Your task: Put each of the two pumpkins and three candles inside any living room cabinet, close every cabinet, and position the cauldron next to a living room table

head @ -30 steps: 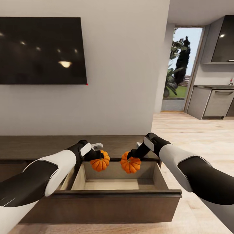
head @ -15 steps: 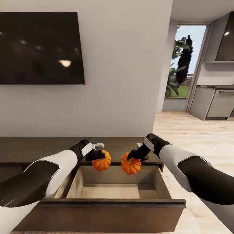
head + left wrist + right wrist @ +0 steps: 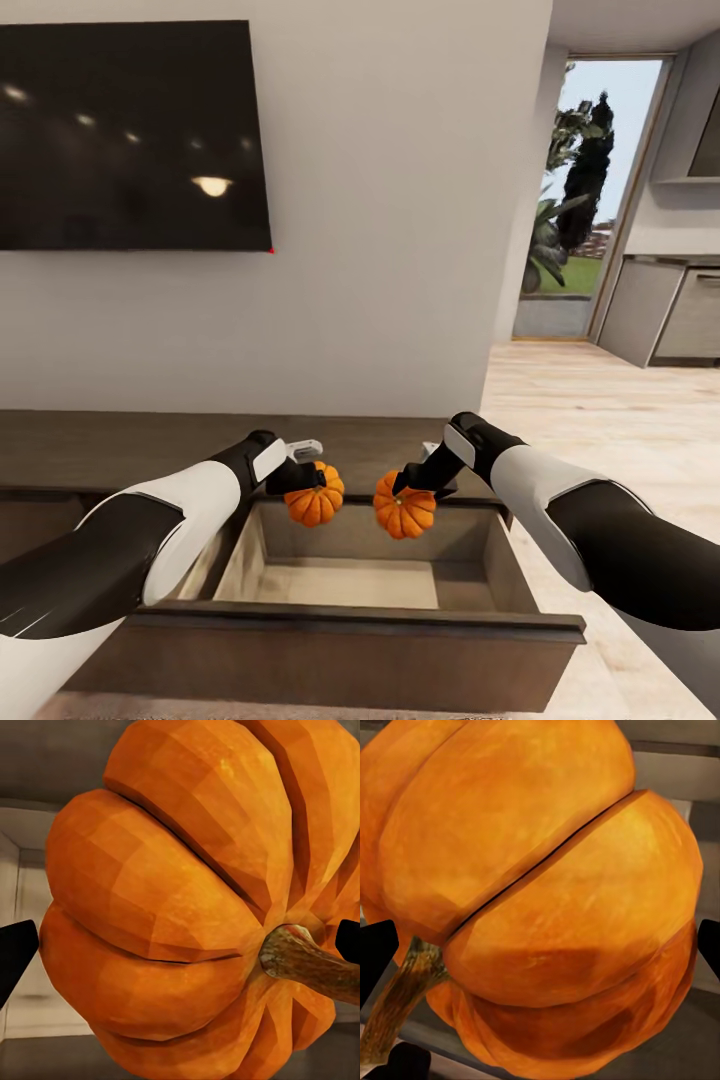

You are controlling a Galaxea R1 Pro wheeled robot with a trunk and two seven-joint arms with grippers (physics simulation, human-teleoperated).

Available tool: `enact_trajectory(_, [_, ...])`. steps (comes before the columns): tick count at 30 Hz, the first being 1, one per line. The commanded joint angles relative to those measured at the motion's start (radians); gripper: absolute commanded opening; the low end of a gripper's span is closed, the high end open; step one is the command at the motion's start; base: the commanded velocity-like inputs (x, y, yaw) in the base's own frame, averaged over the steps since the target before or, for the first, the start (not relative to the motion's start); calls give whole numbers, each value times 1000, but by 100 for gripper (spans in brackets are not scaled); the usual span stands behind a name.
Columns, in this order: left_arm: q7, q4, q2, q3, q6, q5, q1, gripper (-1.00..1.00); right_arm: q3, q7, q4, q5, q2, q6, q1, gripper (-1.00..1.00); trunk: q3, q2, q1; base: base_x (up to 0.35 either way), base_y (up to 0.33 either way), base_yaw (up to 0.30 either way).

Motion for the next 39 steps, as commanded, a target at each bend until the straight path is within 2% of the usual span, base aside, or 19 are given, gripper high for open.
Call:
enact_trajectory(1, [6,-1,0,-4,3,11,-1,-100,7,8,0,-5,0,3,-1,-100,-3,-1,0,0,0,9])
enact_trajectory(12, [6,-1,-1,-4,3,11,-1,-100,7,8,0,-6,0,2,-1,-100,-16,-1,0,0,0,-115])
enact_trajectory(39, [7,1,-8,-4,3,11,-1,-100,8,8,0,-3,1,1,-1,-100,-52,-1,0,0,0,-3])
